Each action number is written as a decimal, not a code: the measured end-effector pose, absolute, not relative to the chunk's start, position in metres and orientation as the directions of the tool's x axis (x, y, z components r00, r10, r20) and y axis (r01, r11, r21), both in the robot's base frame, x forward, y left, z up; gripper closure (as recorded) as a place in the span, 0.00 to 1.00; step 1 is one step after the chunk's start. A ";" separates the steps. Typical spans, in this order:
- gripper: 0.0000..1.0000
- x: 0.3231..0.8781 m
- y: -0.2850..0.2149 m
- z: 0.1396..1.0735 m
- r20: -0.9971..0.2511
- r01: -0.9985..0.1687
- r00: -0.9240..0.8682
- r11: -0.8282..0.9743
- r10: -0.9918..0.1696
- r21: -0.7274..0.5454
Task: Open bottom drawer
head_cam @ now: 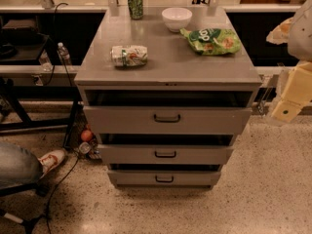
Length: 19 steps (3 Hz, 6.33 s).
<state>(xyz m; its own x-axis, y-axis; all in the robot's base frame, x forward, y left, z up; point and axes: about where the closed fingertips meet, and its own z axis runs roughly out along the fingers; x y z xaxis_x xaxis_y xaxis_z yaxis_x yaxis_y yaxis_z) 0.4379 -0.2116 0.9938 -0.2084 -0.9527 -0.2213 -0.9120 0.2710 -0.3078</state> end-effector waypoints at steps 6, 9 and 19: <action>0.00 0.391 -0.225 0.739 -0.176 -0.982 -0.141 0.160 -0.974 -0.099; 0.00 0.354 -0.229 0.578 -0.299 -0.973 -0.217 0.182 -0.929 0.142; 0.00 0.529 -0.225 0.237 -0.609 -0.992 0.044 0.039 -0.792 -0.123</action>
Offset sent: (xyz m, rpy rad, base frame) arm -0.0414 0.0107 -0.1331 0.0329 0.1659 0.1489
